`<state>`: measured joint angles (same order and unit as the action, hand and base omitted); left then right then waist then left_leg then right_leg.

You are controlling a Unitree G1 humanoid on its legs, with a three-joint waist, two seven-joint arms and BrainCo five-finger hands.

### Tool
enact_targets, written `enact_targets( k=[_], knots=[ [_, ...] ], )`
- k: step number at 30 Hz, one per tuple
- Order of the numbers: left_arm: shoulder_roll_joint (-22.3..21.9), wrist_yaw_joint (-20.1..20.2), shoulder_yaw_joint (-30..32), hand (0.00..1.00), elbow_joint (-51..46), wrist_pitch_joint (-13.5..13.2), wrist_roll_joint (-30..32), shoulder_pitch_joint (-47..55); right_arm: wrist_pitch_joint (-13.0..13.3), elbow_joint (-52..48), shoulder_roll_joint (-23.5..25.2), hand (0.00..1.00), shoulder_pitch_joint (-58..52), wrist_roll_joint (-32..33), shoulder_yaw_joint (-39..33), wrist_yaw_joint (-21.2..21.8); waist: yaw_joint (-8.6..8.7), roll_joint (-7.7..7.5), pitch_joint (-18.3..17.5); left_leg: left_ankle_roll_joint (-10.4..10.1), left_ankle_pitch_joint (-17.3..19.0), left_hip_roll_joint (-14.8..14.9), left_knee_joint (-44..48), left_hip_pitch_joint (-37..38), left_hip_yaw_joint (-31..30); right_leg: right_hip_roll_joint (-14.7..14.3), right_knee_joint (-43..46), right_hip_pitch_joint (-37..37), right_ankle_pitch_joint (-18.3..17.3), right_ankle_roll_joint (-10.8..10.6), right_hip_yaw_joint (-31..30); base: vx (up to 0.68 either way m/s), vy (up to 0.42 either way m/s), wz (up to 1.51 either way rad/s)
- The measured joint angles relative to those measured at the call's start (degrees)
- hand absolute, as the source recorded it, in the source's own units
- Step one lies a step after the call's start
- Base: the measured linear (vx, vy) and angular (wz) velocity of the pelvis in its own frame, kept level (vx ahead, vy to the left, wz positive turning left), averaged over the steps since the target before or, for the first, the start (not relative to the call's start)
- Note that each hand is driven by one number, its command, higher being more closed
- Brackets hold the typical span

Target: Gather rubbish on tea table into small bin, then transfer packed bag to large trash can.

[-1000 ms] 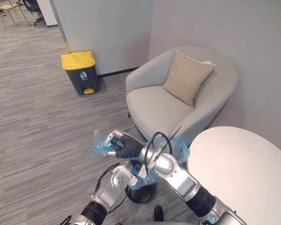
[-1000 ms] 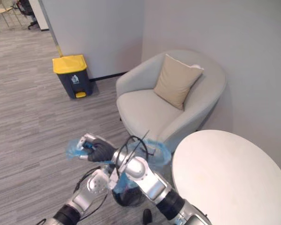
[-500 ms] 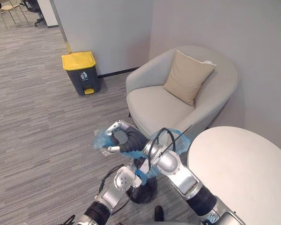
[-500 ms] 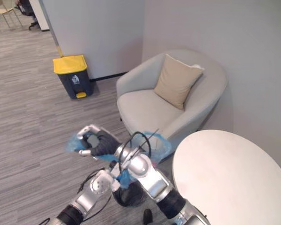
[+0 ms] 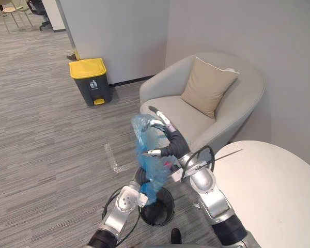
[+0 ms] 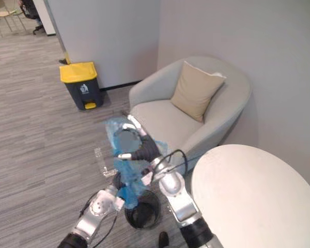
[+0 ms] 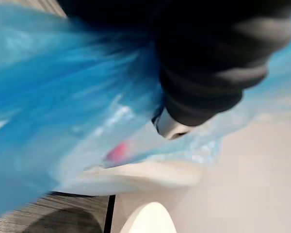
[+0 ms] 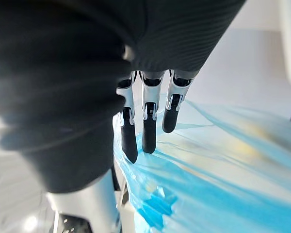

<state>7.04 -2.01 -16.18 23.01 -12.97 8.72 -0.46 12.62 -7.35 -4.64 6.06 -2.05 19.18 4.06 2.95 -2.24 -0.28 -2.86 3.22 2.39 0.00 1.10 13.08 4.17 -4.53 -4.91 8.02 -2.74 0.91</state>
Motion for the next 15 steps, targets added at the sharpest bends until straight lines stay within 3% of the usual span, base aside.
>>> enact_targets(
  k=[3, 8, 15],
  knots=[
    [-0.05, -0.11, 4.13, 1.0, 0.66, 0.02, -1.6, 1.59, 0.3, 6.39, 0.04, 0.0, -2.43, 1.29, -3.07, 0.46, 0.0, 0.03, 0.02, 0.0, -0.01, -0.08, -0.04, 0.01, -0.14, -0.03, -0.09, 0.11, -0.05, -0.07, 0.28, 0.0, -0.003, 0.02],
    [-0.16, -0.22, 10.26, 1.0, 5.12, 0.97, -6.23, 4.6, -1.4, 20.61, -0.01, 0.0, -6.56, 2.0, -6.52, 2.37, -0.1, 0.28, 0.41, 0.0, -0.02, -0.12, -0.2, 0.09, -1.12, -0.04, -0.54, 0.84, -0.31, -0.39, 1.23, -0.01, -0.011, 0.1],
    [-1.4, -0.32, 15.35, 1.0, 11.96, 2.24, -8.9, 7.53, -2.24, 38.06, 0.3, 0.0, -7.74, 0.28, -8.2, 4.02, -0.63, 0.32, 1.16, 0.04, -0.1, -0.25, -1.04, 0.65, -1.18, 0.02, -0.56, 1.08, -0.47, -0.61, 1.58, 0.0, -0.001, 0.01]
  ],
)
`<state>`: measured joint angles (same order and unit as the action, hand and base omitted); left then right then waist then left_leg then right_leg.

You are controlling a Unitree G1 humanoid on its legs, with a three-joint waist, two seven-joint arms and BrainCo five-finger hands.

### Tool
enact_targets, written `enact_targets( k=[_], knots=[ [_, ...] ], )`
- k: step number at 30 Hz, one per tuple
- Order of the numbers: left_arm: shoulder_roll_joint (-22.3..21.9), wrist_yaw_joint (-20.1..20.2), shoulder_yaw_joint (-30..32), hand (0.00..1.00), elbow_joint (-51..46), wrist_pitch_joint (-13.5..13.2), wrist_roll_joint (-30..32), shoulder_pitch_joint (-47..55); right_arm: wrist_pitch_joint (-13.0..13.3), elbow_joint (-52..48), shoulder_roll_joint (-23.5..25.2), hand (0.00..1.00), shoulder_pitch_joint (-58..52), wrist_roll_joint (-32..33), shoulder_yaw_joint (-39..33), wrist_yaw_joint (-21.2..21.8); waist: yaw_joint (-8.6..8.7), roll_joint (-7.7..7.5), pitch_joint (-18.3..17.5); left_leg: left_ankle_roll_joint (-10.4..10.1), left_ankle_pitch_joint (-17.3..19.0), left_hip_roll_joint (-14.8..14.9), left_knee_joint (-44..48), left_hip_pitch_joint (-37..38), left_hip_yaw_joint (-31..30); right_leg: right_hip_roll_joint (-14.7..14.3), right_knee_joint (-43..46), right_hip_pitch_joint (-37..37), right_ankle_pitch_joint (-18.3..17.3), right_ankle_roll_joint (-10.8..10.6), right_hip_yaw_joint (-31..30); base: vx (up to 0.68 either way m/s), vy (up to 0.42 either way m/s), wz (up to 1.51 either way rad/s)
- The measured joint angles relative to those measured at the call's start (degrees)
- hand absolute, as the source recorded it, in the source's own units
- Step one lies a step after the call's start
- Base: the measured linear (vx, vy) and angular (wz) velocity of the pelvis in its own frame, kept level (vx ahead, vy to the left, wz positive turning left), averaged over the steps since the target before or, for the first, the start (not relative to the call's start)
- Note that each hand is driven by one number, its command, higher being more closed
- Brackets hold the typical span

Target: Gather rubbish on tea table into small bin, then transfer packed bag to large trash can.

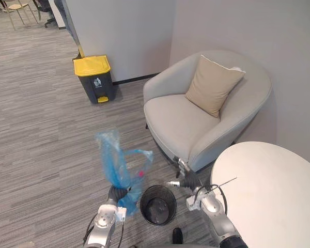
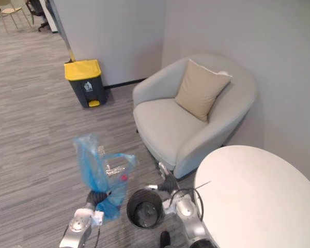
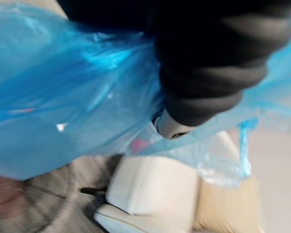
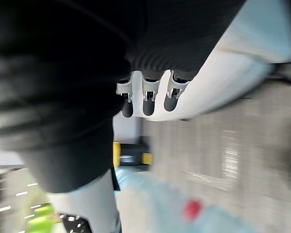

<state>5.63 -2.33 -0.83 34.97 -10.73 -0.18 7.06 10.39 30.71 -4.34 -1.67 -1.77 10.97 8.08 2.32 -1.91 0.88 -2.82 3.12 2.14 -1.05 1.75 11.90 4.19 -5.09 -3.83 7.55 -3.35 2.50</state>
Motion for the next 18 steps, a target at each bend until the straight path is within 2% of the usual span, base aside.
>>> enact_targets(
  k=[4, 11, 18],
  knots=[
    [-0.51, -0.23, 2.18, 1.0, 2.64, 0.32, -0.21, 0.86, -0.62, 6.64, 0.02, 0.0, -0.77, -0.48, -1.06, 0.18, -0.49, 0.02, 0.94, 0.01, 0.0, -0.09, -0.1, 0.54, -0.01, 0.08, 0.0, 0.47, -0.03, -0.04, 0.12, 0.0, 0.0, 0.0],
    [-2.16, -1.44, 3.95, 1.0, 6.76, 1.26, -1.17, 2.06, -1.39, 10.78, -0.08, 0.0, -1.12, -0.44, -1.91, -0.98, -0.99, 0.07, 1.59, 0.03, 0.03, -0.21, -0.06, 2.27, 0.3, 0.33, 0.01, 2.02, -0.13, -0.13, -0.13, -0.03, 0.001, -0.02],
    [-4.46, -2.39, 6.38, 1.0, 9.86, 2.45, -2.39, 1.59, -3.17, 14.08, 2.29, 0.0, -0.73, -0.48, -5.83, -4.38, -2.19, -1.11, 4.9, 0.42, 0.36, -0.51, 1.61, 0.85, 4.05, 0.64, 2.63, -1.52, -0.29, -0.96, -3.22, -0.08, 0.003, -0.25]
  ],
)
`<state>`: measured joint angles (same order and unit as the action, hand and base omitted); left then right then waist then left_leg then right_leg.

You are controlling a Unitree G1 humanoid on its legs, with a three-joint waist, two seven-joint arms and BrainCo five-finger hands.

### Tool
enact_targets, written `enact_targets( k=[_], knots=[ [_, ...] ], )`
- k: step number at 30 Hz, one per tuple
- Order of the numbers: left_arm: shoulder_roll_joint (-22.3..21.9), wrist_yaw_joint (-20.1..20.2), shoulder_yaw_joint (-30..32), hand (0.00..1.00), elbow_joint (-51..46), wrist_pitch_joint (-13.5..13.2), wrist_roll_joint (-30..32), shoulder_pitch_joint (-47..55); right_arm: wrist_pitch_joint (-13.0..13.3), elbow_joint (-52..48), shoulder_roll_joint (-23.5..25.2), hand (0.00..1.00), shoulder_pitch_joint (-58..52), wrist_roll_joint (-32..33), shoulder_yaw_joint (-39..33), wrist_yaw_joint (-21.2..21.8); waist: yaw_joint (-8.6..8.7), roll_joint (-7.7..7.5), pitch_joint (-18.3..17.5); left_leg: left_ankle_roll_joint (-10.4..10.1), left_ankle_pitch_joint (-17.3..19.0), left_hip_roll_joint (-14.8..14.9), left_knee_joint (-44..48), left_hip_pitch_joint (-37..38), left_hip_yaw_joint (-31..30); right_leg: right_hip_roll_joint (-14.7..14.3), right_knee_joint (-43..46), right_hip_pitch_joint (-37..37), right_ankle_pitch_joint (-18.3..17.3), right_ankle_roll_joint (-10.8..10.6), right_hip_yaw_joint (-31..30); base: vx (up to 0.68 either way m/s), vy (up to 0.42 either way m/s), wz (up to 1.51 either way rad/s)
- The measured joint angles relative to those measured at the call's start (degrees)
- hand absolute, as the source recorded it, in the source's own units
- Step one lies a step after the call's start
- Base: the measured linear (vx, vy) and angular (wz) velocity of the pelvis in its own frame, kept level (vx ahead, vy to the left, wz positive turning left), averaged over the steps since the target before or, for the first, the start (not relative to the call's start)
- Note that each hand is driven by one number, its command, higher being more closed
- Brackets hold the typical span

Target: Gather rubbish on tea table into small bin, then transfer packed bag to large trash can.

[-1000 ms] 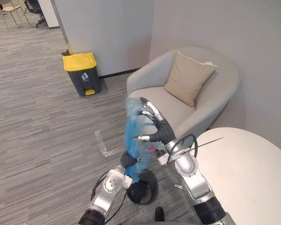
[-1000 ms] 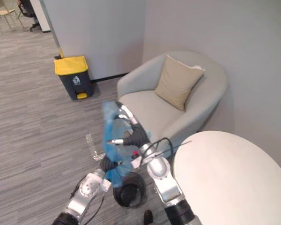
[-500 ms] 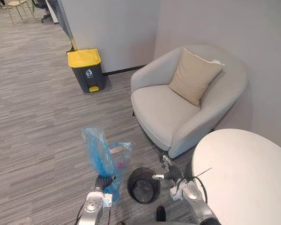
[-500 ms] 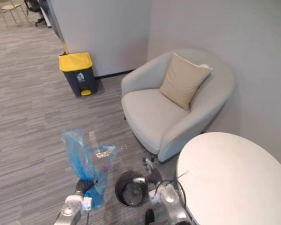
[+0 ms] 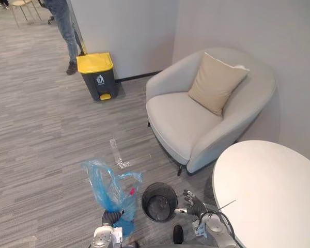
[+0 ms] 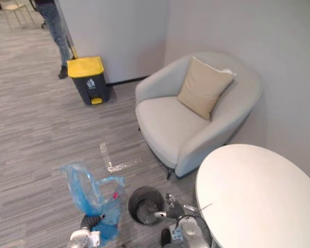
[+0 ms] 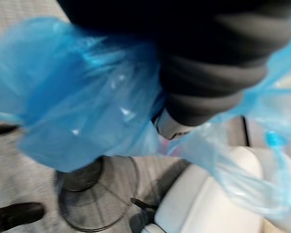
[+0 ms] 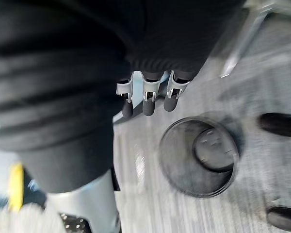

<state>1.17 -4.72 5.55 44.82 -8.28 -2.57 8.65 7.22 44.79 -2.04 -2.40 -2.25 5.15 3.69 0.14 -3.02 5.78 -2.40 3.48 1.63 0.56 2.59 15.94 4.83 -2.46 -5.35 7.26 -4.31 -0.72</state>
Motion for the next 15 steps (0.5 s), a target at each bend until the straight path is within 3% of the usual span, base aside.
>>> enact_targets(
  k=[3, 4, 5, 7, 9, 10, 12, 13, 14, 15],
  knots=[
    [-0.87, -0.09, 0.08, 1.0, -0.86, 0.11, -0.02, -1.1, -0.28, -0.07, 0.72, 0.0, 0.1, -0.16, -0.74, -1.06, -0.11, -0.07, 0.52, 1.62, 0.98, 1.59, 5.38, -4.22, 1.26, 0.3, 5.9, -3.31, -2.82, -1.95, 0.39, -0.07, 0.005, 0.07],
    [-1.08, -0.09, 0.22, 1.0, -0.87, 0.15, -0.1, -1.73, -0.71, -0.19, 1.52, 0.0, -0.01, -0.21, -1.54, -1.73, -0.14, 0.62, 1.01, 1.94, 1.33, 2.86, 6.7, -4.64, 0.76, 0.71, 20.73, -6.91, -8.89, 0.7, 3.68, -0.06, -0.027, 0.31],
    [-0.87, -0.14, 0.32, 1.0, -0.89, 0.18, -0.13, -1.71, -0.86, -0.1, 2.71, 0.0, -0.65, -0.42, -2.33, -2.14, -0.12, 0.26, 0.77, 1.93, 1.32, 2.96, 7.09, -4.3, 0.07, 2.05, 30.05, -7.02, -13.76, 0.41, 4.93, -0.02, -0.043, 0.37],
    [-0.56, -0.13, 0.31, 1.0, -0.85, 0.25, -0.48, -0.89, -0.86, 0.13, 3.8, 0.0, -1.08, -0.55, -2.82, -2.49, -0.21, -1.14, 0.03, 1.84, 1.35, 2.79, 9.32, -5.42, -1.72, 3.82, 36.73, -5.46, -18.49, -1.54, 4.47, 0.01, -0.157, 0.51],
    [-0.67, -0.11, 0.28, 1.0, -0.6, 0.35, -0.97, -0.86, -0.69, 1.28, 3.85, 0.0, -0.87, -0.54, -2.86, -2.61, -0.18, -2.32, -0.17, 1.31, 1.09, 2.61, 12.14, -7.02, -2.92, 4.07, 36.86, -4.31, -20.35, -2.33, 2.85, -0.02, -0.209, 0.51],
    [-1.65, -0.09, 0.29, 1.0, 0.35, 0.71, -1.23, -1.05, -0.94, 2.27, 3.17, 0.0, 0.51, -0.56, -3.36, -2.68, -0.78, -0.62, 0.31, 0.1, 0.32, 3.45, 11.89, -7.77, -4.18, 1.91, 32.17, -2.48, -20.52, -2.29, 2.74, -0.06, -0.138, 0.2],
    [-2.23, -0.13, 0.3, 1.0, 0.11, 0.71, -1.95, -1.09, -0.94, 2.26, 2.71, 0.0, 0.82, -0.52, -4.02, -3.38, -1.56, 0.43, 0.31, -0.79, -1.0, 4.19, 11.33, -9.44, -4.53, 0.66, 27.73, -1.21, -21.19, -1.06, 2.55, -0.17, -0.159, 0.16],
    [-2.45, -0.14, 0.11, 1.0, 0.25, 0.86, -2.36, -1.86, -0.96, 2.25, 2.07, 0.0, 1.51, -0.47, -4.08, -3.9, -1.9, 1.23, 0.83, -1.4, -2.35, 4.75, 11.27, -11.72, -5.42, -0.06, 24.05, -1.27, -21.65, 1.47, 3.22, -0.29, -0.178, 0.38],
    [-2.87, -0.19, 0.05, 1.0, 0.34, 1.18, -2.82, -2.77, -0.95, 2.04, 1.76, 0.0, 1.77, -0.05, -4.31, -4.43, -1.69, 2.87, 1.69, -1.86, -4.06, 5.41, 10.49, -13.45, -7.52, -1.01, 21.96, -1.51, -20.16, 2.9, 5.46, -0.27, -0.138, 0.45],
    [-2.99, -0.19, 0.0, 1.0, 0.34, 1.22, -3.04, -2.94, -1.0, 2.1, 1.74, 0.0, 1.63, -0.05, -4.45, -4.66, -1.53, 3.25, 1.9, -2.39, -4.81, 5.75, 9.68, -13.68, -8.17, -1.27, 21.44, -1.5, -19.8, 3.25, 6.41, -0.29, -0.117, 0.7]
  ],
)
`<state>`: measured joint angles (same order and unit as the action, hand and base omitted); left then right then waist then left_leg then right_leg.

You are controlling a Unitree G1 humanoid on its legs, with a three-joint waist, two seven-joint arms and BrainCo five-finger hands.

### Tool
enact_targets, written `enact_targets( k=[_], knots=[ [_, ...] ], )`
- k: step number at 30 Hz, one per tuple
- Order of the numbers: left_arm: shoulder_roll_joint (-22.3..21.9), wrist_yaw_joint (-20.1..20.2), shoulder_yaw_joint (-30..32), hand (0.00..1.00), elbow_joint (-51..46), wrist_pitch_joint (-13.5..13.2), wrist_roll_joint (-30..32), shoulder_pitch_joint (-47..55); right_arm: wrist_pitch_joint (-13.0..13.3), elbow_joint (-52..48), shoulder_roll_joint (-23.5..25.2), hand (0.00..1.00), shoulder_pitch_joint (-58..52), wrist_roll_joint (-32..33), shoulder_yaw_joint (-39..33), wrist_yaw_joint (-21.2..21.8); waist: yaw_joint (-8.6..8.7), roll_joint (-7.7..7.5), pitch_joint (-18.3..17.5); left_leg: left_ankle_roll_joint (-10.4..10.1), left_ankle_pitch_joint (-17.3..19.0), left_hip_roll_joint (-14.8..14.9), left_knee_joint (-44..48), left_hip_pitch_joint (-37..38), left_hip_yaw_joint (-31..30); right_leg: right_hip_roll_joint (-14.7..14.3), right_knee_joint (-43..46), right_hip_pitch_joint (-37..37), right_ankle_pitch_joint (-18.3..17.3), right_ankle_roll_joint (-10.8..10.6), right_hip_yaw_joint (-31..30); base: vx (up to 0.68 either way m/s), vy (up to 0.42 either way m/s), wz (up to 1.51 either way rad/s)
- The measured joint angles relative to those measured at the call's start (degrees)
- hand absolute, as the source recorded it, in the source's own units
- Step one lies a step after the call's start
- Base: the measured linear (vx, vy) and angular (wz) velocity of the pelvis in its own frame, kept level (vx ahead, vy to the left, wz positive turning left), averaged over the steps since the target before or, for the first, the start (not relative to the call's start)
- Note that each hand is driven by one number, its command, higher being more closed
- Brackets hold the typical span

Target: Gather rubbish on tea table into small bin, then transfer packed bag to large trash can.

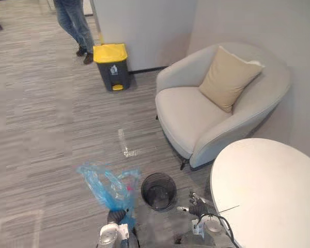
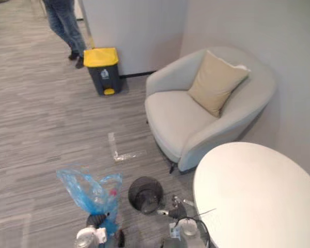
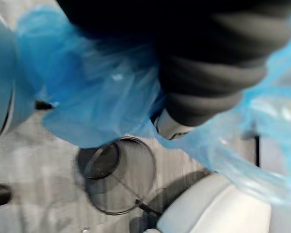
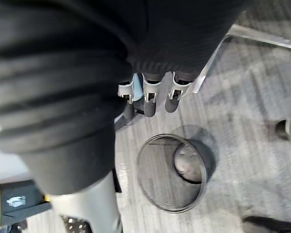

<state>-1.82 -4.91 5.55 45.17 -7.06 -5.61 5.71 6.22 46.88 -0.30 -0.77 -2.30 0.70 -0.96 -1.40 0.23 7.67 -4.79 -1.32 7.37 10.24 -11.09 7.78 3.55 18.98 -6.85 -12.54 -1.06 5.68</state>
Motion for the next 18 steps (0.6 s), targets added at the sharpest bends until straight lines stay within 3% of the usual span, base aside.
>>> enact_targets(
  k=[2, 4, 5, 7, 9, 10, 11, 12, 14, 18],
  knots=[
    [-0.65, 0.01, 0.02, 1.0, 0.0, 0.13, -0.22, 0.05, -0.29, 0.05, 0.18, 0.0, -0.65, -0.07, -0.33, -0.52, 0.59, 0.65, 0.4, -0.86, -1.77, 1.05, -5.86, 0.41, -0.5, -0.57, -1.49, 0.13, 1.2, 1.28, 4.04, -0.27, -0.127, 0.83],
    [-1.03, 0.09, -0.32, 1.0, 0.0, 0.32, -0.22, 0.43, -0.29, -0.63, 0.33, 0.0, -0.28, -0.08, -0.91, -1.66, 0.8, -0.03, 0.84, -0.45, -1.61, 2.11, -4.19, 0.14, 3.52, 0.67, -3.32, -0.09, 2.99, 2.86, 6.3, -0.2, -0.043, 0.61],
    [-1.02, 0.07, -0.45, 1.0, -0.75, 0.37, -0.2, 0.47, -0.25, -1.11, 0.34, 0.0, -0.04, -0.06, -1.69, -2.11, 0.74, -0.32, 0.98, 0.33, -0.9, 1.97, 2.07, -0.47, 5.42, 1.91, -3.6, -0.14, 3.87, 2.61, 7.33, -0.13, 0.019, 0.53],
    [-1.05, 0.05, -0.46, 1.0, -1.36, 0.36, -0.23, 0.41, -0.27, -1.08, 0.3, 0.0, -0.02, -0.05, -2.68, -2.66, 1.08, -0.34, 1.01, 1.36, 4.16, 2.28, 8.26, 0.43, 8.82, 3.64, -4.28, -0.11, 4.87, 1.8, 9.1, -0.14, 0.078, 0.57],
    [-1.03, 0.09, -0.6, 1.0, -1.13, 0.43, -0.23, -0.1, -0.56, -0.97, 0.32, 0.0, -0.39, -0.08, -3.21, -3.12, 1.16, 0.14, 0.71, 1.31, 8.89, 4.32, 13.02, 2.79, 14.13, 5.04, -5.85, 0.06, 6.57, 0.59, 11.26, -0.12, 0.183, 0.58],
    [-1.01, 0.08, -1.02, 1.0, -0.56, 0.47, -0.22, -0.51, -0.59, -0.9, 0.34, 0.0, -0.47, -0.07, -3.92, -3.26, 1.48, 0.67, 0.44, 1.59, 9.94, 5.06, 12.69, 4.31, 16.37, 5.54, -6.68, 0.33, 7.32, -0.36, 12.34, -0.09, 0.231, 0.71],
    [-1.03, 0.1, -1.62, 1.0, 0.0, 0.62, -0.22, -1.05, -0.76, -0.83, 0.28, 0.0, -0.47, -0.07, -4.75, -3.48, 1.82, 1.68, 0.13, 0.52, 10.66, 4.97, 9.62, 5.72, 17.43, 5.61, -7.92, 0.82, 8.17, -1.47, 13.29, -0.08, 0.257, 0.64],
    [-0.62, 0.1, -2.65, 1.0, 0.84, 0.78, -0.2, -1.78, -1.12, 0.05, 0.47, 0.0, -0.26, -0.05, -6.17, -3.76, 1.83, 1.2, 0.11, -0.76, 10.26, 2.86, 3.87, 7.38, 17.82, 5.74, -10.59, 1.67, 9.94, -2.6, 13.79, -0.06, 0.19, 0.49],
    [1.25, 0.04, -3.71, 1.0, 1.94, 1.31, -0.16, -1.52, -1.19, 0.61, 1.57, 0.0, -0.44, -0.05, -6.29, -3.74, 1.88, 0.3, -0.42, 0.46, 7.27, -0.81, -2.16, 9.42, 17.39, 6.81, -15.67, 4.06, 12.53, -3.02, 14.21, -0.03, 0.186, 0.31],
    [2.8, -0.13, -4.97, 1.0, 2.81, 1.34, -0.12, -1.52, -1.29, 4.18, 1.72, 0.0, -0.12, -0.15, -6.29, -3.79, 2.03, -0.47, -0.98, 1.53, 6.39, -3.73, -4.33, 11.06, 16.36, 8.59, -18.03, 6.55, 14.51, -4.15, 14.32, -0.04, 0.151, 0.22]
  ],
)
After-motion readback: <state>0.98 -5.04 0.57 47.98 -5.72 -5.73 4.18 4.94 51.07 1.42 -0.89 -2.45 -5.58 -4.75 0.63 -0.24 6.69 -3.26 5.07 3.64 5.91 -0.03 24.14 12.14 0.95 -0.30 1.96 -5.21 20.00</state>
